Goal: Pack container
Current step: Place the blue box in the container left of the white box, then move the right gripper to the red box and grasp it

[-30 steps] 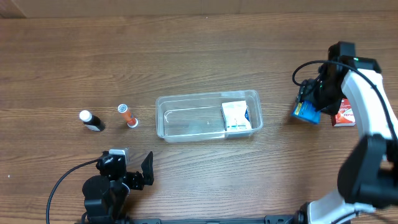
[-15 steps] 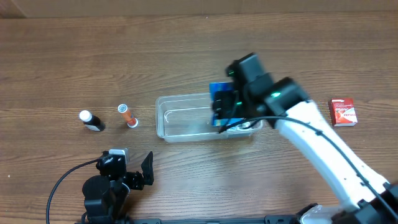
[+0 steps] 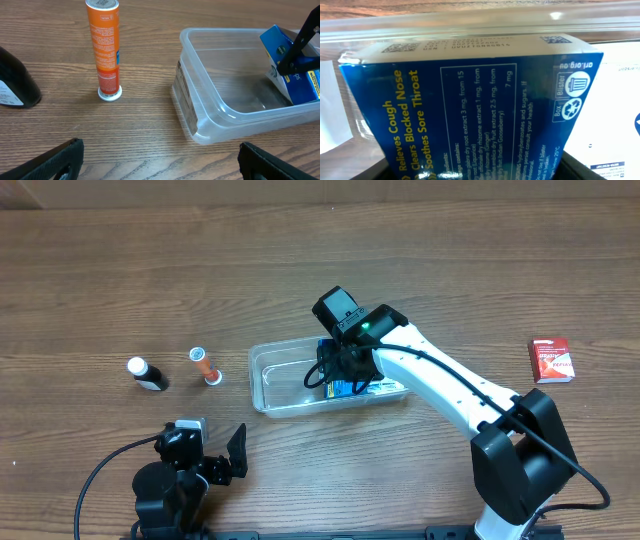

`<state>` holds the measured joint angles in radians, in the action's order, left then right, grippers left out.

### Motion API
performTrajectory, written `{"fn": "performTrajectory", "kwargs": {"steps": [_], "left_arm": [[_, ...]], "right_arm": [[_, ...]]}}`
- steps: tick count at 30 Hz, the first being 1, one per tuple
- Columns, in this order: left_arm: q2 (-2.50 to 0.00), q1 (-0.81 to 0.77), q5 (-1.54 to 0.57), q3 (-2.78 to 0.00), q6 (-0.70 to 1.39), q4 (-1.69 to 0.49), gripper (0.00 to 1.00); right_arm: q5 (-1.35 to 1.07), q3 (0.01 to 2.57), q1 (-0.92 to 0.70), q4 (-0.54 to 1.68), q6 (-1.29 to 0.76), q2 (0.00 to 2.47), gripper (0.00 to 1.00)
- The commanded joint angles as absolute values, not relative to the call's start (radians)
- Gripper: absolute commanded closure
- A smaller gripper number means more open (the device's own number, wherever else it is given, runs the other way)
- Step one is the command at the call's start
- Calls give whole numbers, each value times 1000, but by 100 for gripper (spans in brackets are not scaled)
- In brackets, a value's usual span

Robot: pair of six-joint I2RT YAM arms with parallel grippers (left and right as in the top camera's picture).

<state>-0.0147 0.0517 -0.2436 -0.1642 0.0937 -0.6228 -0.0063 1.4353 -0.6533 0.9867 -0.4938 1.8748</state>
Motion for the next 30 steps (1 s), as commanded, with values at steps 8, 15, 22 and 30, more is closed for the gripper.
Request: {"fn": "performTrajectory", "kwargs": {"steps": [8,15,22,30], "left_arm": [[-5,46,-248,-162,74,-620,0],[-5,46,-248,-162,74,-620,0],[-5,46,-248,-162,74,-620,0],[-5,46,-248,-161,74,-620,0]], "right_arm": [[67,1455,-648,973,-454,1857,7],[131,1512,-643,976,-441,1810,13],[186,1656,-369,1036,-441,1588,0],[38,1639,205,1188,-371,1594,0]]}}
